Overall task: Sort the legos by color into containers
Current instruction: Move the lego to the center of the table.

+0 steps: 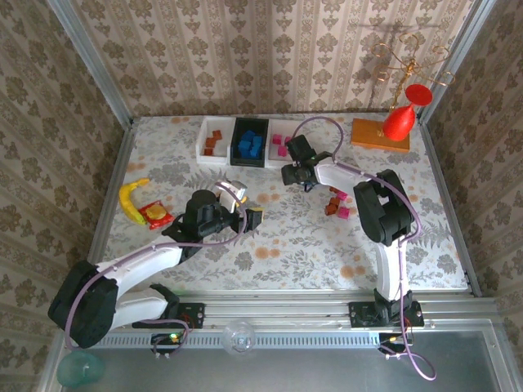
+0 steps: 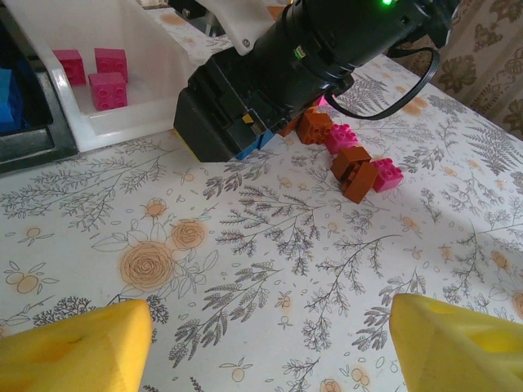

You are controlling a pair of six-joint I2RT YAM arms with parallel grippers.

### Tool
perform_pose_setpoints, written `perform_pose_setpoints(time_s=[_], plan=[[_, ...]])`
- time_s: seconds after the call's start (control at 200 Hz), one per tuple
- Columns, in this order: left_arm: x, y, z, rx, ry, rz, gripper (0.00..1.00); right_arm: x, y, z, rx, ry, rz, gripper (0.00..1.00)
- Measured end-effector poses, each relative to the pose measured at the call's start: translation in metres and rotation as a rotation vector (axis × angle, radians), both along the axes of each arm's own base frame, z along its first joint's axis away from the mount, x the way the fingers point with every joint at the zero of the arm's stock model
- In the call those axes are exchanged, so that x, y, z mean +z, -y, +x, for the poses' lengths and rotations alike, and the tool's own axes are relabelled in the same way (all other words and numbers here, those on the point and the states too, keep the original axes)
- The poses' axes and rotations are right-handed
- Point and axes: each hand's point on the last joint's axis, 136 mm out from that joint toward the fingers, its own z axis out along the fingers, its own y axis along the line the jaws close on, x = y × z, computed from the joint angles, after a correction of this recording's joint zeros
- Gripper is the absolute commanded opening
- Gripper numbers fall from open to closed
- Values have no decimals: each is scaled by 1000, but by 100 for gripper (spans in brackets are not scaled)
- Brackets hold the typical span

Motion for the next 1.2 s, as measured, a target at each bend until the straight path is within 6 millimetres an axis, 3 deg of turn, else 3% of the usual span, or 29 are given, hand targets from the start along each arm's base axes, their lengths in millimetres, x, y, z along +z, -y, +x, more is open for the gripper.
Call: perform_pose_setpoints(time_s=[0.51, 0.83, 1.2], plan=[[-5, -2, -2, -1, -7, 24, 78, -6, 19, 7, -39, -9, -13, 66], [-6, -3, -1, 1, -7, 29, 78, -8, 18, 14, -24, -3, -33, 63], [-2, -6, 0, 15, 9, 30, 78, -14, 7, 0, 38, -55, -122, 57]])
